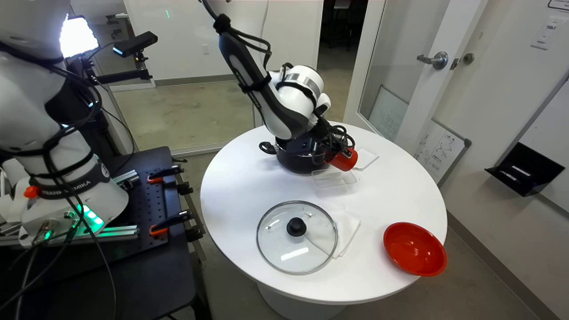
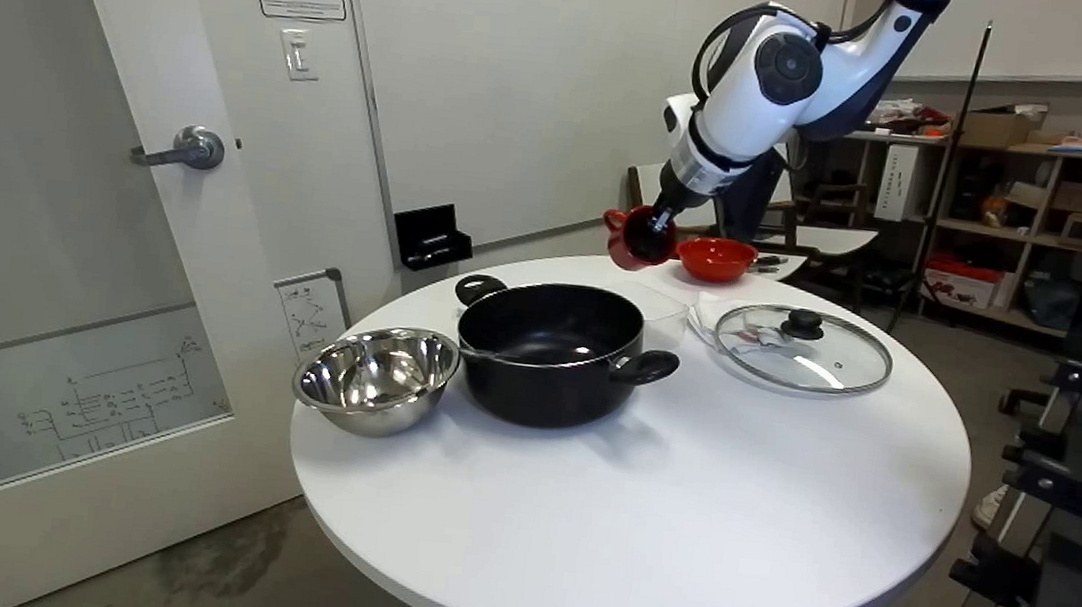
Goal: Pour the contents in the red cup into the clear bowl
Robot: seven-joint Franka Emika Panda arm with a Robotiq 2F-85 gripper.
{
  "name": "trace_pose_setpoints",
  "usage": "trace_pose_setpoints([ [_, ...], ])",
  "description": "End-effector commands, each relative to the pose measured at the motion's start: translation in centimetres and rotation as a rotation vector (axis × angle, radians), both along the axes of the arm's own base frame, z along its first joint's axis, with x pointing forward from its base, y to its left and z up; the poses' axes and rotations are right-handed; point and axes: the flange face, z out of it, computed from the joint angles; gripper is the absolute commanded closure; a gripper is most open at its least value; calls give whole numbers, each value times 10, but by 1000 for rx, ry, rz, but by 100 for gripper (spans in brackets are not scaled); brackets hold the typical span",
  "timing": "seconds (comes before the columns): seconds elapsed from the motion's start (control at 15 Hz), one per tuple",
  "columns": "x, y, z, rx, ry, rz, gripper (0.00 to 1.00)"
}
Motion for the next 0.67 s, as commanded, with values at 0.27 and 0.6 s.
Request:
trace_pose_setpoints([
  [0.27,30,-8,-21,-19,-42,143,98],
  [0.6,43,-3,-26,-55,-53,192,98],
])
